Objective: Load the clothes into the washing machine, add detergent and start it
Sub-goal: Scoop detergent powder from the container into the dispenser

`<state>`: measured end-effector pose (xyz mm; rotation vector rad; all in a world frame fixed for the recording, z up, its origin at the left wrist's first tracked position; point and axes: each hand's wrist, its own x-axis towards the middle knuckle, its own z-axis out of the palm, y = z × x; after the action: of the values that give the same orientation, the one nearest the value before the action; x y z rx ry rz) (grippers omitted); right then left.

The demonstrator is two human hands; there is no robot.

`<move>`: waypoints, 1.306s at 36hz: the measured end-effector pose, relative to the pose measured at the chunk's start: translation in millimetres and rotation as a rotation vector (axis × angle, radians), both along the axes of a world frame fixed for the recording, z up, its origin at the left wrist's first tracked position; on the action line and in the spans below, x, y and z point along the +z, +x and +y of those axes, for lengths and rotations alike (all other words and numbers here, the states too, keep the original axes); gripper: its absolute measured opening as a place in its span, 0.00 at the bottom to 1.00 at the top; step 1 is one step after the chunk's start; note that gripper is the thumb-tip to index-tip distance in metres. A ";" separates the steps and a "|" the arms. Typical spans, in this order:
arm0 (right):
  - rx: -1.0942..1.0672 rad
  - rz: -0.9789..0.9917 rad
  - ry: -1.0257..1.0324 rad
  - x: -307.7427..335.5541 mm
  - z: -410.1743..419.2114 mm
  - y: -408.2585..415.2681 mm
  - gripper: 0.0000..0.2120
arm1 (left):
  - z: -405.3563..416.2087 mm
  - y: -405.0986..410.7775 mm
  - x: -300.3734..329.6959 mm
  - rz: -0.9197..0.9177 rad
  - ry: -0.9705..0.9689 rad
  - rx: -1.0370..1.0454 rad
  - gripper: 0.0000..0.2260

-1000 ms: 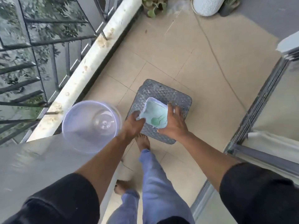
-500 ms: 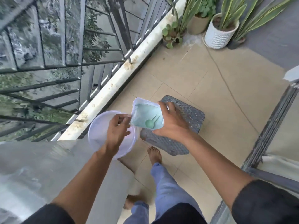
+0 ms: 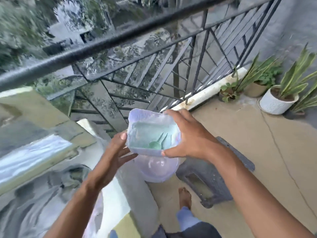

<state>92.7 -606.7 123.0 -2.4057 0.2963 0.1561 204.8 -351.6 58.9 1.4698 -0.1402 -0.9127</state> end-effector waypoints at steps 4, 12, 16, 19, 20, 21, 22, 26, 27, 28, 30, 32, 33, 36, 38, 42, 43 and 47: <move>0.110 -0.025 -0.001 16.4 39.8 12.1 0.57 | 44.6 -9.5 20.8 -0.013 -0.049 0.114 0.48; 0.263 -0.209 0.026 38.8 121.1 27.9 0.40 | 132.4 -40.1 32.2 -0.161 0.022 0.494 0.39; 0.305 -0.455 0.043 45.7 172.9 38.1 0.09 | 175.7 -60.6 35.0 -0.194 0.022 0.598 0.35; 0.466 -0.167 0.124 41.6 213.7 44.3 0.07 | 203.7 -72.9 35.6 -0.193 0.035 0.646 0.35; 0.531 -0.117 0.059 35.4 226.6 47.5 0.08 | 211.9 -75.9 35.7 -0.192 0.050 0.656 0.35; 0.589 -0.100 -0.029 28.0 239.2 51.7 0.10 | 220.2 -78.7 35.4 -0.195 0.068 0.665 0.36; 0.639 -0.093 -0.116 21.3 252.2 55.9 0.11 | 227.8 -81.1 34.9 -0.198 0.087 0.671 0.37; 0.763 -0.039 -0.323 -1.8 298.1 70.2 0.15 | 254.7 -89.3 33.5 -0.201 0.129 0.688 0.36; 0.786 -0.036 -0.364 -6.9 308.5 72.1 0.14 | 260.4 -90.7 33.6 -0.199 0.131 0.694 0.36; 0.801 -0.039 -0.391 -11.7 318.0 73.4 0.14 | 264.9 -92.0 34.0 -0.198 0.134 0.699 0.35; 0.819 -0.043 -0.422 -18.9 335.2 74.5 0.12 | 274.4 -93.5 33.2 -0.197 0.139 0.708 0.36; 0.834 -0.042 -0.449 -21.7 350.0 74.4 0.09 | 283.3 -94.8 31.9 -0.205 0.142 0.708 0.37; 0.841 -0.049 -0.466 -22.5 356.2 74.3 0.08 | 287.3 -95.6 30.6 -0.206 0.142 0.708 0.38; 0.855 -0.077 -0.501 -25.0 369.2 73.8 0.07 | 297.1 -98.5 27.4 -0.208 0.143 0.719 0.38; 0.857 -0.085 -0.510 -25.8 374.4 72.8 0.07 | 302.3 -100.2 25.4 -0.213 0.150 0.718 0.38; 0.838 -0.089 -0.503 -25.9 381.2 71.7 0.06 | 314.1 -103.2 19.4 -0.203 0.179 0.708 0.37; 0.819 -0.097 -0.495 -26.0 381.7 71.9 0.06 | 317.1 -103.5 17.6 -0.200 0.187 0.708 0.36; 0.708 -0.164 -0.430 -24.2 384.8 69.8 0.05 | 326.3 -103.8 15.2 -0.211 0.214 0.700 0.37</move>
<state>162.5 -221.9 98.8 -2.8269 -0.6745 0.2259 101.0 -25.3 74.1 1.6484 0.3135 -0.2071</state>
